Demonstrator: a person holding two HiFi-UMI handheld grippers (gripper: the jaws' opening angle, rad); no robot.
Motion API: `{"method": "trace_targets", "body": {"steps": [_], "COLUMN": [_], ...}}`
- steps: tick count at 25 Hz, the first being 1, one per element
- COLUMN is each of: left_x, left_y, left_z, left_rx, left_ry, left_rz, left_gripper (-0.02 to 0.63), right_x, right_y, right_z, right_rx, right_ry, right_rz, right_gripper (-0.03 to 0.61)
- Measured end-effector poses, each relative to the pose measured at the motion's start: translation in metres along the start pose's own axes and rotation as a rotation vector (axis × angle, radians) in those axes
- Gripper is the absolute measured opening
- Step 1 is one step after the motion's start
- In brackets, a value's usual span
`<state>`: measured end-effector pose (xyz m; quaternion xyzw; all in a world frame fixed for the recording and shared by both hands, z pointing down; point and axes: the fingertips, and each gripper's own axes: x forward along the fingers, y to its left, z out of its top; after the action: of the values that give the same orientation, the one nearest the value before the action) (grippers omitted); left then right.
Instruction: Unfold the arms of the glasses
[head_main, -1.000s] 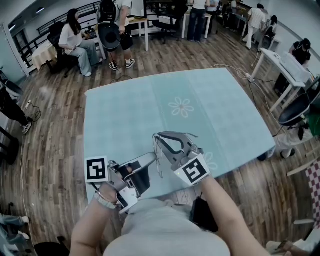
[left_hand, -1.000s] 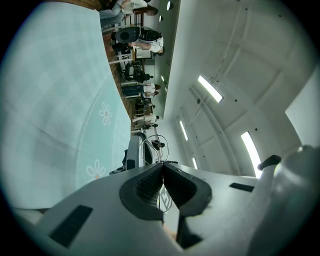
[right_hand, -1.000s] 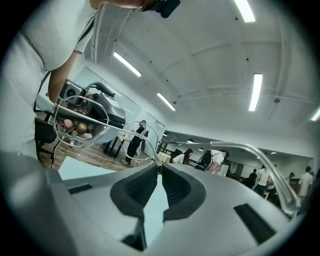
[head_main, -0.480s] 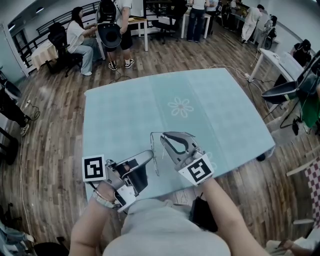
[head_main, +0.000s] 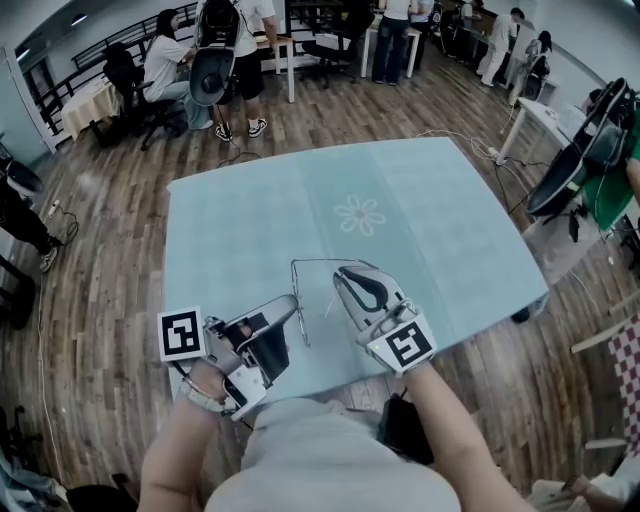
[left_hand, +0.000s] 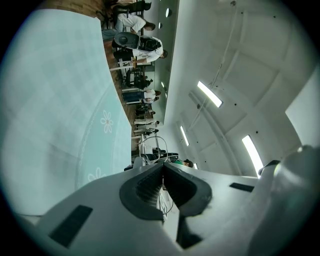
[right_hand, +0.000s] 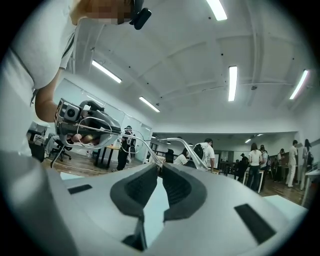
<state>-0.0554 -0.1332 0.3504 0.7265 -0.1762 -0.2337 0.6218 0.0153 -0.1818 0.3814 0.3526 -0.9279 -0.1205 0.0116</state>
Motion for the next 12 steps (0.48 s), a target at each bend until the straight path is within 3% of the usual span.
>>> {"method": "trace_targets", "body": {"steps": [12], "left_x": [-0.005], "left_y": [-0.001], "left_z": [0.013], "left_rx": [0.018], "left_ry": [-0.03], "left_rz": [0.0], "left_gripper": [0.012], "right_x": [-0.013], "right_y": [-0.005], "right_z": [-0.001], "right_rx": [0.003], "right_ry": [0.008], "right_rz": [-0.014], "right_gripper": [0.035]}}
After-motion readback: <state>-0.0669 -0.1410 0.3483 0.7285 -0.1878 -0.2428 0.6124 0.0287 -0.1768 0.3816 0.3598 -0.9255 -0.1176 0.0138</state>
